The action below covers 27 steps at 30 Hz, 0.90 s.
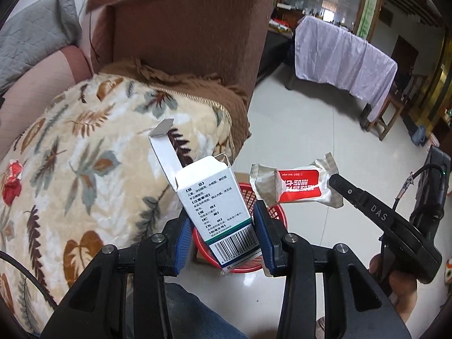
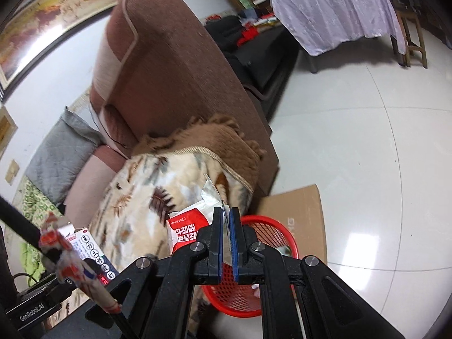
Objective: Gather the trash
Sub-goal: 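Carry the medicine box and wrapper over the red wastebasket, then open both tools to drop the box and wrapper into the basket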
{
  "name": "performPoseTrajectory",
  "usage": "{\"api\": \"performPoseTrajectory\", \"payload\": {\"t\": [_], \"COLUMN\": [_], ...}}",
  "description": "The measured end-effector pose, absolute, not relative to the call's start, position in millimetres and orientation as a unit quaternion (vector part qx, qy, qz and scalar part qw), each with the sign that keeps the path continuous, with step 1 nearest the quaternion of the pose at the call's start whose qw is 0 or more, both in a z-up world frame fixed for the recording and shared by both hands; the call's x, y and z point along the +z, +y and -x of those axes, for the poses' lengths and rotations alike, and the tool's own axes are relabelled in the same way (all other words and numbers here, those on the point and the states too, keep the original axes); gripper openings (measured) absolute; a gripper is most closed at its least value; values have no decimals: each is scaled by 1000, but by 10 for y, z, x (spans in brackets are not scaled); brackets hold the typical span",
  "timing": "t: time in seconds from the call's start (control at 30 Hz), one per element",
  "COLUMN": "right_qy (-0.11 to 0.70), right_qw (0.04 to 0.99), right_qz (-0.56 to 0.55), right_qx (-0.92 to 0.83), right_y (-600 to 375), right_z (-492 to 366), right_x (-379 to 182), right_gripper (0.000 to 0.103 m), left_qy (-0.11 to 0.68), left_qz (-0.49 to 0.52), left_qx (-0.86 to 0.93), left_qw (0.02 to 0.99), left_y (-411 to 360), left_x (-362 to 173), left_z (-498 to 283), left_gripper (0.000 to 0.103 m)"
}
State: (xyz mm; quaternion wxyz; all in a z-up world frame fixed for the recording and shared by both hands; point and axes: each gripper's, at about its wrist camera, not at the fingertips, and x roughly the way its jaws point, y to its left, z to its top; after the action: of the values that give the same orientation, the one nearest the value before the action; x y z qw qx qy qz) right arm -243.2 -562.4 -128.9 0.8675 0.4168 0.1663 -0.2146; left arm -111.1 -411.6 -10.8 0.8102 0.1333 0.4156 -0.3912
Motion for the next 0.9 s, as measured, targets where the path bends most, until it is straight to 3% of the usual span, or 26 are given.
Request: {"api": "performPoseTrajectory", "payload": {"t": [0.37, 0.43, 0.5, 0.7, 0.77, 0.83, 0.9], "right_qy": [198, 194, 188, 174, 166, 154, 146], "right_qw": [845, 839, 839, 853, 863, 877, 887], "right_qz": [-449, -466, -470, -458, -449, -432, -420], "right_qx": [-215, -201, -198, -180, -163, -143, -126], "right_y": [-5729, -5746, -5756, -5642, -5562, -5431, -5320], "right_z": [2272, 2269, 2299, 2283, 2263, 2240, 2195], "right_x": [-1619, -1671, -1673, -1484, -1377, -1217, -1097], "right_gripper": [11, 29, 38, 39, 45, 60, 64], "left_qy": [467, 477, 477, 463, 453, 443, 429], "left_qz": [-150, -154, -145, -119, -103, -85, -64], "left_qx": [-408, -410, -416, -410, -401, -391, -382], "left_qw": [770, 762, 761, 777, 789, 802, 816], "left_y": [-4473, -4491, -4441, -4176, -3996, -3794, -3556], "left_x": [-594, -661, -669, -487, -357, -220, -72], "left_z": [880, 871, 870, 816, 773, 740, 716], "left_gripper": [46, 50, 57, 61, 63, 64, 68]}}
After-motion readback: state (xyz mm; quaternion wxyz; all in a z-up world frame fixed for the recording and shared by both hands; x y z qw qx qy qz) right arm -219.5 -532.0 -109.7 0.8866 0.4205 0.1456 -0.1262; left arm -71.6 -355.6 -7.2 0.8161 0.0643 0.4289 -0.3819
